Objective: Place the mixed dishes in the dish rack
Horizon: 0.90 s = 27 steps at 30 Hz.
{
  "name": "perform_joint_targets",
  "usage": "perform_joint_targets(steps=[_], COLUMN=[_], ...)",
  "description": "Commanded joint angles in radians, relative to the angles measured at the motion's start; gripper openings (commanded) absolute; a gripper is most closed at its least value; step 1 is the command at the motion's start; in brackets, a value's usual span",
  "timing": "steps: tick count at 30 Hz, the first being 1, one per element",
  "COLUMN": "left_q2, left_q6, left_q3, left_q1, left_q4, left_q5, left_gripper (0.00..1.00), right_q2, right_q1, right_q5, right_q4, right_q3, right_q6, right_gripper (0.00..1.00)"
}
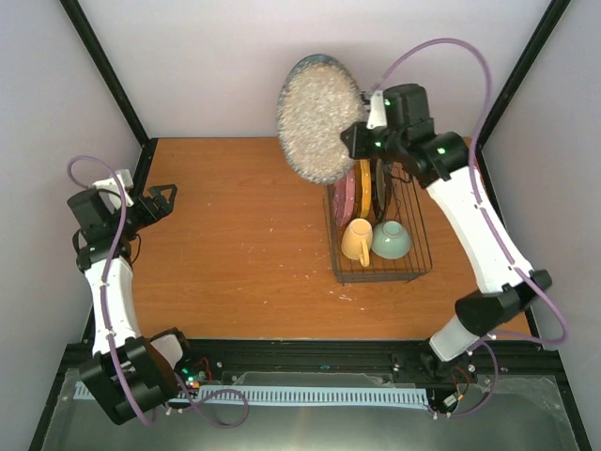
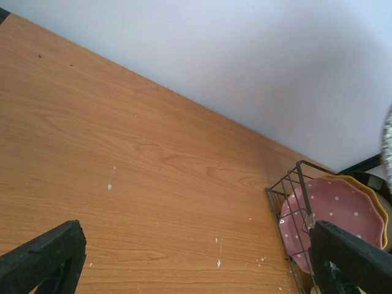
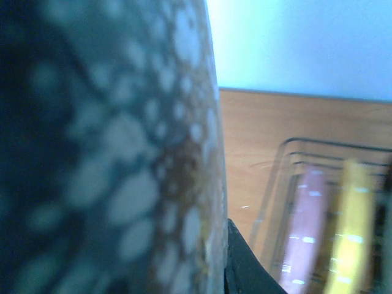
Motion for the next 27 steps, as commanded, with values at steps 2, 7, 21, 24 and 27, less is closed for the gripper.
perform_joint_targets(steps=[2, 7, 21, 24, 27], left_q2=[0.011, 0.023, 0.035, 0.036, 0.037], left_q6=[0.024, 0.018, 0.018, 0.017, 0.020], left_q3=[-0.006, -0.020, -0.039, -0.044, -0.049], left_q1=[-0.002, -0.002, -0.002, -0.002, -0.002], left_q4=[0.013, 0.032, 0.048, 0.053, 0.053], left_q5=[-0.007, 0.005, 0.006, 0.009, 0.011], left_gripper=[1.00, 1.00, 1.00, 1.00, 1.00], right_q2=[-0.189, -0.254, -0.333, -0.345, -0.343], right_q1=[-0.013, -0.013, -0.014, -0.015, -0.020], right_q5=[0.408, 0.688, 1.009, 1.008, 1.009], right_q4=[0.149, 0.082, 0.020, 0.027, 0.030], right_q3=[0.014, 0.025, -0.106, -0.158, -0.221], right_q6=[-0.079, -0.106, -0.105, -0.116, -0.131], right_gripper=[0.03, 0.03, 0.03, 0.03, 0.03])
